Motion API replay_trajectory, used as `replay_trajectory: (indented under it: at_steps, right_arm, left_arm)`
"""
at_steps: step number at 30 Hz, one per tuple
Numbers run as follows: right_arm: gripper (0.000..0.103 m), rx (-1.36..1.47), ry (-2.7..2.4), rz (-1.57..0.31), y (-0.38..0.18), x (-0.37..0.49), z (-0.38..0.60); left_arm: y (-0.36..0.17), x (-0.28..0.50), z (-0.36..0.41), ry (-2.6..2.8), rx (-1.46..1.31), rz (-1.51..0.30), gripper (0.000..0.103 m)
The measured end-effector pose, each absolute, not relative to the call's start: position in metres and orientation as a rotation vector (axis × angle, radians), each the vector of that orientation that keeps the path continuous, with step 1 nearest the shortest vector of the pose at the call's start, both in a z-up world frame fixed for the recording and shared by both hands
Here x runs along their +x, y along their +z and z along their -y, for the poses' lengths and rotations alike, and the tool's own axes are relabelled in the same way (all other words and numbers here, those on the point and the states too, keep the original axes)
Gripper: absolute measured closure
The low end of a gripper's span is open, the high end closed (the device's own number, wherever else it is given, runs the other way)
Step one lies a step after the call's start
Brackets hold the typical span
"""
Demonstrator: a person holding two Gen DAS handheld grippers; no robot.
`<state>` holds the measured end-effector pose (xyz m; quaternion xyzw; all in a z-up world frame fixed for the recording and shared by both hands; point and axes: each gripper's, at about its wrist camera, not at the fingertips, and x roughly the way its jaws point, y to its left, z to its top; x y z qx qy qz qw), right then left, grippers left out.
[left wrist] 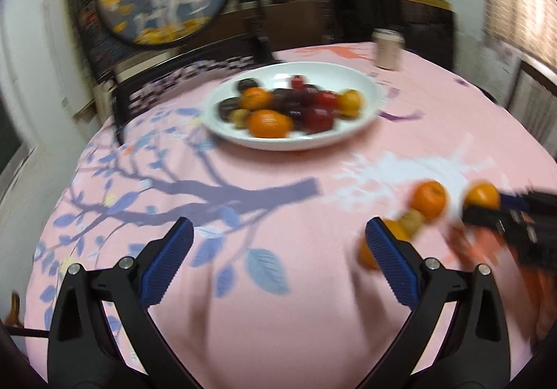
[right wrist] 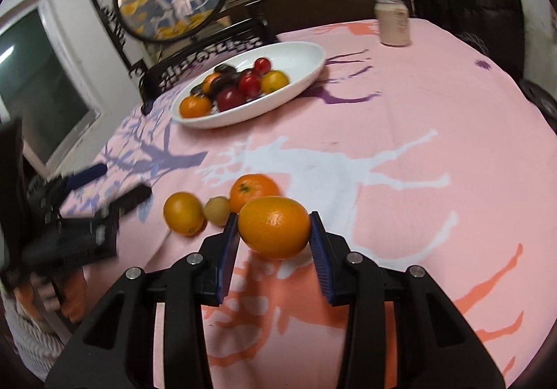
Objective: Organize fruits
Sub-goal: 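Grasp an orange with the left tool while the right tool grasps an orange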
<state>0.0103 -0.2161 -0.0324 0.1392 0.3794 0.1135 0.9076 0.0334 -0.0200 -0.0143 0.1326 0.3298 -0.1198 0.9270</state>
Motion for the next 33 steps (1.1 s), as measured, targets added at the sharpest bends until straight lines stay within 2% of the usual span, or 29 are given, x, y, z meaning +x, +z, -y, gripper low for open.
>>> replay_trajectory:
  at_steps: [8,19,20,22,24,25,33]
  right_arm:
    - [0.063,0.341,0.246,-0.766,-0.030,0.008,0.225]
    - [0.063,0.334,0.253,-0.777,-0.030,0.009,0.223]
    - [0.063,0.332,0.253,-0.778,-0.030,0.009,0.222]
    - [0.063,0.331,0.253,-0.779,-0.030,0.009,0.222]
    - [0.063,0.331,0.252,-0.781,-0.031,0.009,0.223]
    - [0.063,0.332,0.252,-0.782,-0.032,0.009,0.223]
    - [0.063,0.340,0.245,-0.768,-0.031,0.008,0.225]
  left_arm:
    - [-0.027,0.018,0.054,-0.339,0.409,-0.649,0.002]
    - [-0.036,0.038,0.052,-0.378,0.336,-0.738,0.004]
    - [-0.038,0.040,0.052,-0.393,0.326,-0.750,0.008]
    - [-0.039,0.040,0.053,-0.434,0.314,-0.771,0.026]
    - [-0.044,0.043,0.054,-0.499,0.290,-0.816,0.059]
    - [-0.046,0.043,0.054,-0.523,0.278,-0.837,0.065]
    - [-0.036,0.047,0.034,-0.410,0.220,-0.817,0.065]
